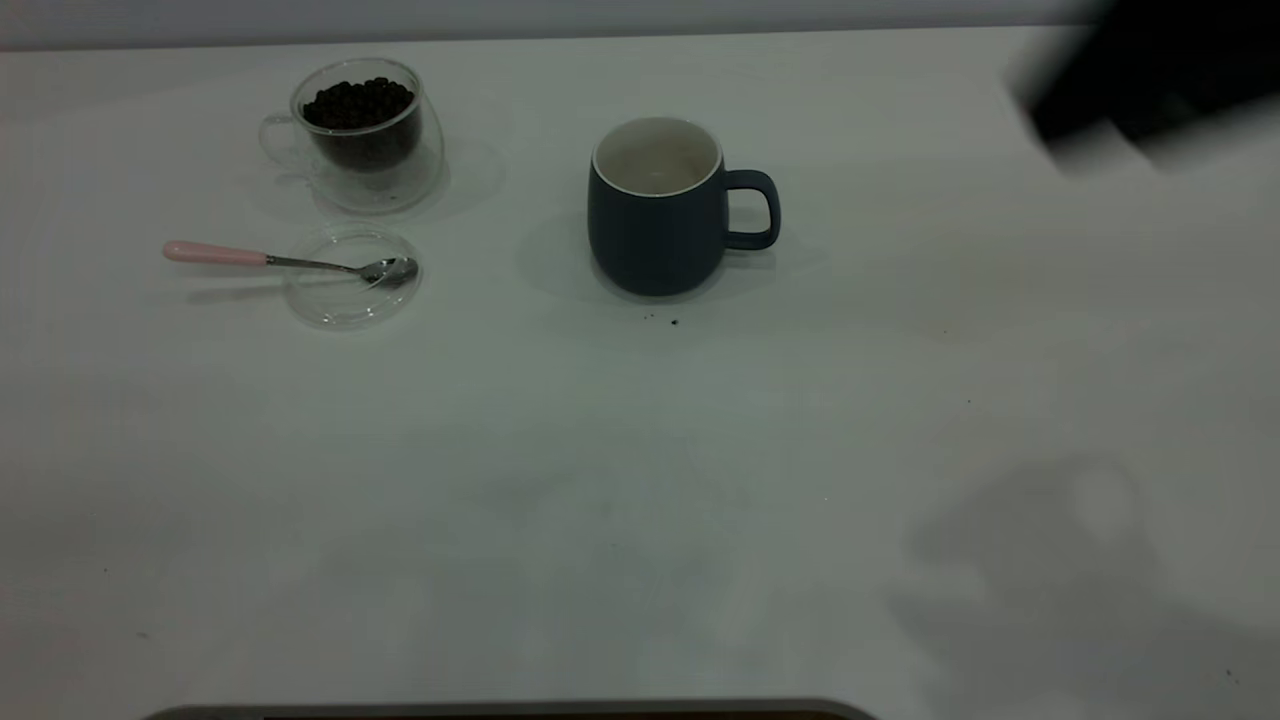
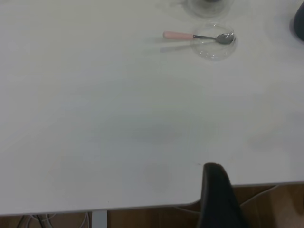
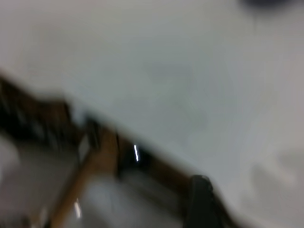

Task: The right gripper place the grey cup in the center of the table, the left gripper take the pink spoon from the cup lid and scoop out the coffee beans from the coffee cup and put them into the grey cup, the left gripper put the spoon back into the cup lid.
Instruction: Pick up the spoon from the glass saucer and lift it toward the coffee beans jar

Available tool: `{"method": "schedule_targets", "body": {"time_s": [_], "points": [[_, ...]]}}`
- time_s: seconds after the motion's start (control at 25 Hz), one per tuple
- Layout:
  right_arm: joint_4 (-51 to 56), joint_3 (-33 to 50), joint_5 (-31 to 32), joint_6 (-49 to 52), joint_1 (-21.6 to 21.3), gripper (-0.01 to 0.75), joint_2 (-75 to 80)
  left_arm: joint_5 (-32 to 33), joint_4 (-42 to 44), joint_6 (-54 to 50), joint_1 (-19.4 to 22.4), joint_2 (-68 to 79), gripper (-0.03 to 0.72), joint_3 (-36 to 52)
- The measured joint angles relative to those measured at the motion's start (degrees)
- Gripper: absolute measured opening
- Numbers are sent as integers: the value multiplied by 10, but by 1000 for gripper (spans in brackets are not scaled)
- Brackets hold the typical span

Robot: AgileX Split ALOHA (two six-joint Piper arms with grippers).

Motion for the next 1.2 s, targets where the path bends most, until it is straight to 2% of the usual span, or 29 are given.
{"method": "schedule_targets", "body": {"time_s": [0.2, 0.28, 0.36, 0.48, 0.8, 0.96, 1.2], "points": [[-292, 7, 213, 291, 0, 573, -129, 0, 0, 0, 0, 0, 480, 0], [-360, 7, 257, 361, 0, 573, -195, 0, 0, 0, 0, 0, 480, 0], [-394, 7, 269, 395, 0, 573, -257, 0, 0, 0, 0, 0, 480, 0], [-405, 7, 272, 393, -8, 573, -341, 0, 0, 0, 0, 0, 480, 0], [-386, 7, 264, 294, -72, 573, -483, 0, 0, 0, 0, 0, 480, 0], [-368, 9, 253, 284, -92, 573, -527, 0, 0, 0, 0, 0, 480, 0], [-368, 77, 235, 266, -146, 573, -600, 0, 0, 0, 0, 0, 480, 0]]}}
